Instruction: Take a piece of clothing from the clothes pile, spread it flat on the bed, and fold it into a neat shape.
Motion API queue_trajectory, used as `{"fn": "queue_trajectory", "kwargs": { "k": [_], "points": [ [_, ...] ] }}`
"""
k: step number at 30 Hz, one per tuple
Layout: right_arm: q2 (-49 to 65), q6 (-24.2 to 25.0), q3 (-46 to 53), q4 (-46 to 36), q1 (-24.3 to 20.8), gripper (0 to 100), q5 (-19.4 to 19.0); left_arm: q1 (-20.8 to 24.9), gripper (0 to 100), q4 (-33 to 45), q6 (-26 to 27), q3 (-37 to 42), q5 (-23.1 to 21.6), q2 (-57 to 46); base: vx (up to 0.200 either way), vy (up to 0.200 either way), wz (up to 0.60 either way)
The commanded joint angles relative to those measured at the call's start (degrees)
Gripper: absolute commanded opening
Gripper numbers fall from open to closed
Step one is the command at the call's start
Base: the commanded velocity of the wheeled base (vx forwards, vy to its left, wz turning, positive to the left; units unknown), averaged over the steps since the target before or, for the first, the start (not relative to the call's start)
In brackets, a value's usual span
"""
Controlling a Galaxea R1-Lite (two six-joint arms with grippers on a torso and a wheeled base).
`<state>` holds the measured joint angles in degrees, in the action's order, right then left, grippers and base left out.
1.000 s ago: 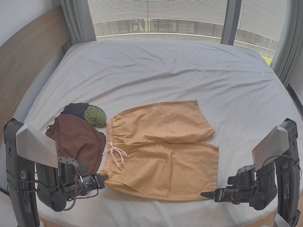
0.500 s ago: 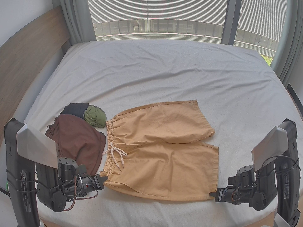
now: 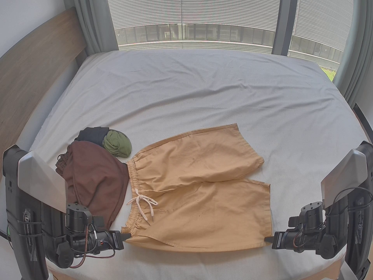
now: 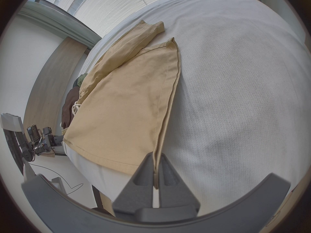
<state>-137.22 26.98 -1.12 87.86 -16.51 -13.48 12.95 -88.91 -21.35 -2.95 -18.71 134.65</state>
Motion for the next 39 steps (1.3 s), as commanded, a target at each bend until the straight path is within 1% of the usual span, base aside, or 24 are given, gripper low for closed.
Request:
{"fn": "queue_trajectory", "kwargs": {
  "k": [1,7,10,13,21,25,26,27,28,29,32,35,39],
  "points": [
    [0.5,0.0,1.1,-0.5,-0.2,0,-0.1,-0.6,0,0.1,1.4,2.8,-1.4,0.4,0.0,0.0,0.0],
    [0.7,0.0,1.1,0.5,-0.3,0,0.0,-0.6,0,0.0,1.8,1.8,-1.7,1.4,0.0,0.0,0.0],
    [3.4,0.0,0.4,0.5,-0.2,0,-0.1,-0.7,0,0.0,1.5,-0.7,-1.4,0.9,0.0,0.0,0.0],
    [7.1,0.0,-0.2,0.5,0.1,0,-1.1,-0.6,0,0.0,0.6,-2.4,-1.2,-0.3,0.0,0.0,0.0],
    [13.9,0.2,-3.0,0.4,0.2,0,-1.2,-0.4,0,0.0,-4.8,-5.7,-0.8,-6.3,0.0,0.0,0.0],
    [15.1,0.4,-5.8,0.4,0.9,0,-1.2,0.1,0,0.0,-8.4,-8.3,1.1,-8.5,0.0,0.0,0.0],
    [15.1,0.4,-6.0,0.4,0.9,0,-1.2,0.2,0,0.0,-8.5,-8.4,1.2,-8.5,0.0,0.0,0.0],
    [15.3,0.4,-7.0,0.4,1.5,0,-1.2,0.4,0,0.0,-10.2,-9.6,1.9,-9.0,0.0,0.0,0.0],
    [15.3,0.4,-7.0,0.4,1.5,0,-1.2,0.4,0,0.0,-10.2,-9.6,1.9,-9.0,0.0,0.0,0.0],
    [15.2,0.5,-8.8,0.4,2.3,0,-1.2,0.9,0,0.0,-13.0,-11.5,2.6,-9.4,0.0,0.0,0.0],
    [15.1,0.5,-11.4,-0.1,3.3,0,-1.2,1.1,0,0.0,-16.3,-13.7,5.0,-9.5,0.0,0.0,0.0],
    [15.0,0.5,-13.3,-0.4,3.8,0,-1.3,1.5,0,0.0,-17.7,-14.3,6.1,-9.5,0.0,0.0,0.0],
    [15.2,0.5,-15.8,-0.8,3.9,0,-1.4,1.7,0,0.0,-17.9,-14.5,6.2,-8.9,0.0,0.0,0.0]
  ]
}}
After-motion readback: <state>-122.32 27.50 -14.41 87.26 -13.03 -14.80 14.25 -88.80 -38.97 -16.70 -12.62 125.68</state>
